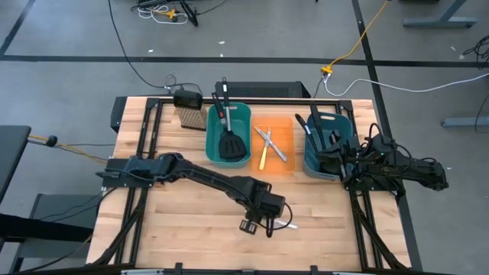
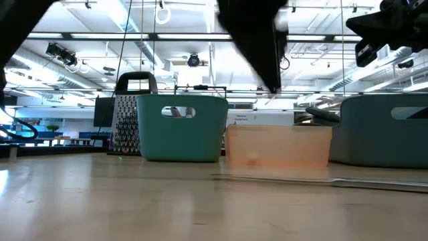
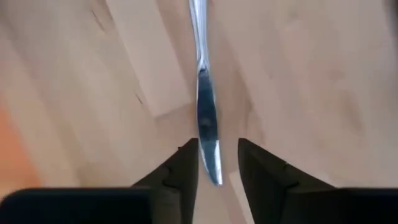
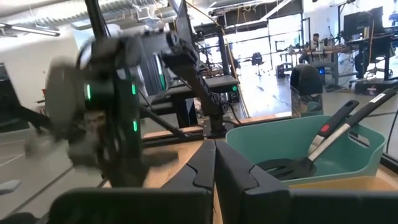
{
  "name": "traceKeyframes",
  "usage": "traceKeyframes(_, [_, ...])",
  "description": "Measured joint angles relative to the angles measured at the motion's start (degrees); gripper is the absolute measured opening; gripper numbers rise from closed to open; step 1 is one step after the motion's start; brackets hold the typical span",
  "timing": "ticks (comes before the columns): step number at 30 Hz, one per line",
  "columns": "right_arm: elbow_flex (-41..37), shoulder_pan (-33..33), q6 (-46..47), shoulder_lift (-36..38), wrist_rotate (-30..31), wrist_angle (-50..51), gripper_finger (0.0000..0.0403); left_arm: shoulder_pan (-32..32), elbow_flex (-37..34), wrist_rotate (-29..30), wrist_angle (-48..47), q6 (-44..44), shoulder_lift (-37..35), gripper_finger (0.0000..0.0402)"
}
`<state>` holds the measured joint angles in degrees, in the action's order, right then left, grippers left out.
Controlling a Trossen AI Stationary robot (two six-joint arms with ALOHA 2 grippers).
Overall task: Pick & Place Kitchen Items
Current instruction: Put the silver table knife into the orange bin
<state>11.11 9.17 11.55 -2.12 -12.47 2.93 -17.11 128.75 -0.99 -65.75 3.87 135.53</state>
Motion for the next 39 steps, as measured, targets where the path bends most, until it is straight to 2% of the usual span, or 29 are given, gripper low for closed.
traceKeyframes(4, [0.0, 0.0, 0.0, 0.0, -0.1, 0.1, 0.0011, 0.0, -1.9, 1.6, 0.4, 1.3, -5.7, 0.0074])
traceKeyframes(7, [0.0, 0.0, 0.0, 0.0, -0.2, 0.0, 0.0011, 0.0, -8.2, 1.5, 6.0, 1.7, -10.9, 0.0036])
traceKeyframes(10, [0.0, 0.0, 0.0, 0.0, -0.4, -0.5, 0.0011, 0.2, -20.2, 0.8, 16.2, 1.5, -17.5, 0.0008])
traceKeyframes(13, [0.0, 0.0, -0.4, -0.7, -1.2, -3.8, 0.0011, 0.3, -35.9, 0.8, 30.2, 0.9, -24.4, 0.0009])
traceKeyframes(17, [0.4, -0.1, -0.5, -3.0, -3.5, -7.8, 0.0011, 0.4, -56.9, 1.2, 54.0, -1.0, -34.8, 0.0013])
traceKeyframes(21, [2.0, -0.1, -1.4, -6.4, -3.6, -7.6, 0.0011, 0.3, -73.8, 5.2, 71.3, -4.6, -43.5, 0.0005])
traceKeyframes(25, [4.2, -0.1, -2.6, -9.6, -3.0, -7.5, 0.0011, 0.2, -85.7, 9.8, 83.3, -6.2, -49.7, 0.0006])
traceKeyframes(29, [7.5, -0.1, -4.0, -13.7, -1.5, -5.1, 0.0011, 1.7, -92.5, 11.1, 92.8, -6.2, -50.1, 0.0004])
traceKeyframes(32, [11.4, -0.1, -4.0, -17.5, -1.4, -1.2, 0.0011, 2.7, -94.1, 9.5, 98.5, -5.1, -49.7, 0.0004])
traceKeyframes(35, [17.0, -1.8, -3.6, -22.6, 2.1, 7.7, 0.0008, 3.1, -94.6, 8.8, 98.8, -4.6, -49.4, 0.0004])
traceKeyframes(39, [24.0, -7.6, -2.0, -30.6, 7.9, 20.9, 0.0007, 3.2, -94.5, 8.8, 99.0, -3.0, -49.4, 0.0005])
